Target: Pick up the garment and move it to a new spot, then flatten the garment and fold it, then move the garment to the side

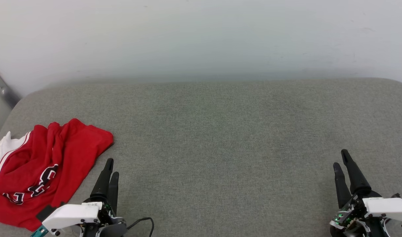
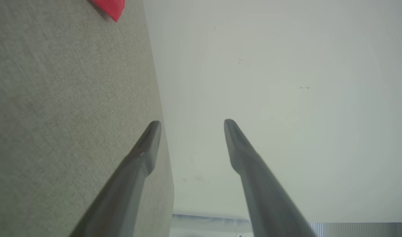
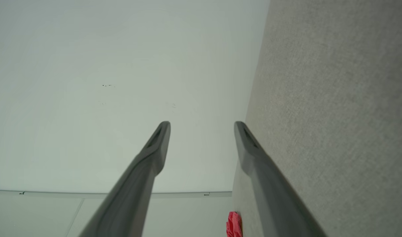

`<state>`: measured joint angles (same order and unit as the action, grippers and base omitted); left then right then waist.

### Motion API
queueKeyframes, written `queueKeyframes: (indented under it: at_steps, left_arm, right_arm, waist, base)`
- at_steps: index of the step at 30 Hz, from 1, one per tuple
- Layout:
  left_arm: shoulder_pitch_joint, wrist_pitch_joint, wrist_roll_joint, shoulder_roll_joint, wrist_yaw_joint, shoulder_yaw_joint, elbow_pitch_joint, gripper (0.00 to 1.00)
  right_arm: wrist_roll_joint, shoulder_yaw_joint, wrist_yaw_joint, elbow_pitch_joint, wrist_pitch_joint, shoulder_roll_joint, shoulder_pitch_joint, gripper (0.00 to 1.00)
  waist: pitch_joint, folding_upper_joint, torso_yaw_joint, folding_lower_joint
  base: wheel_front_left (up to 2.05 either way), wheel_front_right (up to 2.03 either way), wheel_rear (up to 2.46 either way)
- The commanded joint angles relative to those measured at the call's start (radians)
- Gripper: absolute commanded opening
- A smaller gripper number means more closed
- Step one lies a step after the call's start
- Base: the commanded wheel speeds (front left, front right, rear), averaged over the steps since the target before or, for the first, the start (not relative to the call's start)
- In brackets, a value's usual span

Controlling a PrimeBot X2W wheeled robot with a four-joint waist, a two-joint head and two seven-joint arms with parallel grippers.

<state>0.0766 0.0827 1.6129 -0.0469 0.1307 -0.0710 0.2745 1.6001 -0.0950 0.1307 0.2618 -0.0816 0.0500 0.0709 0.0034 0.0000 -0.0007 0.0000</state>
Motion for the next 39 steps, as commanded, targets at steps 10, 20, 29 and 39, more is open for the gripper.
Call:
queueKeyframes:
  at_steps: [10,20,29,39]
  left_arm:
    - [0.043,-0.05,-0.09,-0.002,0.001,0.038,-0.041,1.0]
    - [0.051,-0.092,-0.303,-0.002,-0.003,0.074,-0.074,1.0]
    - [0.051,-0.127,-0.448,-0.002,-0.033,0.113,-0.093,1.0]
    - [0.054,-0.162,-0.658,-0.003,-0.047,0.148,-0.09,1.0]
  right_arm:
    - [-0.095,0.025,0.0,-0.048,0.051,0.003,0.009,1.0]
    - [-0.282,0.03,0.0,-0.084,0.093,0.002,0.005,1.0]
    - [-0.474,0.034,0.0,-0.099,0.128,0.001,0.003,1.0]
    - [-0.671,0.051,0.0,-0.115,0.152,0.001,-0.003,1.0]
  waist:
    - [0.0,0.0,0.001,0.0]
    - [0.001,0.0,0.003,0.0]
    - [0.002,0.0,0.005,0.0]
    - [0.001,0.0,0.005,0.0]
  base:
    - [0.0,0.0,0.0]
    - [0.0,0.0,0.0]
    - [0.0,0.0,0.0]
    - [0.0,0.0,0.0]
